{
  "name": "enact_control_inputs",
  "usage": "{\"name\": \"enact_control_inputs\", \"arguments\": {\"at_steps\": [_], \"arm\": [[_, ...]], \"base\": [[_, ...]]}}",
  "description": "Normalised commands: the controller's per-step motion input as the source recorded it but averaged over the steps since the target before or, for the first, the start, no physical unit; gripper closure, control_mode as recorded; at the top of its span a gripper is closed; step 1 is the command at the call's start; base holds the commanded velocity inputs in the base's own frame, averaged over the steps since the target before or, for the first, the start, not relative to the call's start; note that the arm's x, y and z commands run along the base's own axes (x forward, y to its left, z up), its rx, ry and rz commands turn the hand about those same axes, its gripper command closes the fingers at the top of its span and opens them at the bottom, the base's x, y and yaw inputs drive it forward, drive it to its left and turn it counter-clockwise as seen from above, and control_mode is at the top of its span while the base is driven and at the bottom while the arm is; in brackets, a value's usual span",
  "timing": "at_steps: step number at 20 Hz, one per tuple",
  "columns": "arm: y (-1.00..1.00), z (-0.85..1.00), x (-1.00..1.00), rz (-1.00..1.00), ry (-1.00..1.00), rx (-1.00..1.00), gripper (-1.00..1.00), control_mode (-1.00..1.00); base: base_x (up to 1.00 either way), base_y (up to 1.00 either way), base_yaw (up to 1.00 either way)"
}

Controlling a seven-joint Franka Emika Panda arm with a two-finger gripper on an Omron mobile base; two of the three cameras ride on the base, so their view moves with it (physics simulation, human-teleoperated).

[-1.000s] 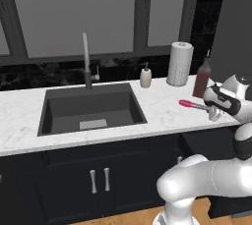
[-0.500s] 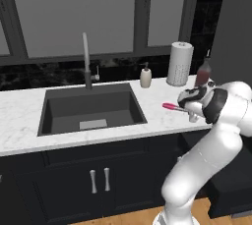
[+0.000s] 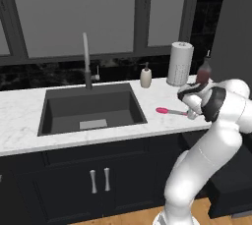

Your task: Pick the tongs from the drawer and place it on the counter.

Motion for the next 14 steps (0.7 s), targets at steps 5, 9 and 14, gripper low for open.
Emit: {"name": "enact_control_inputs", "arguments": {"at_steps": [5, 9, 14], "arm": [[-0.11, 0.94, -0.63, 0.01, -0.14, 0.00, -1.00, -1.00], [0.08, 1.00, -0.78, 0.10, -0.11, 0.00, -1.00, -1.00], [0.31, 0.62, -0.91, 0.06, -0.14, -0.03, -1.00, -1.00]], "base": [[0.00, 0.00, 0.00], [0.00, 0.00, 0.00], [0.00, 0.00, 0.00]]}}
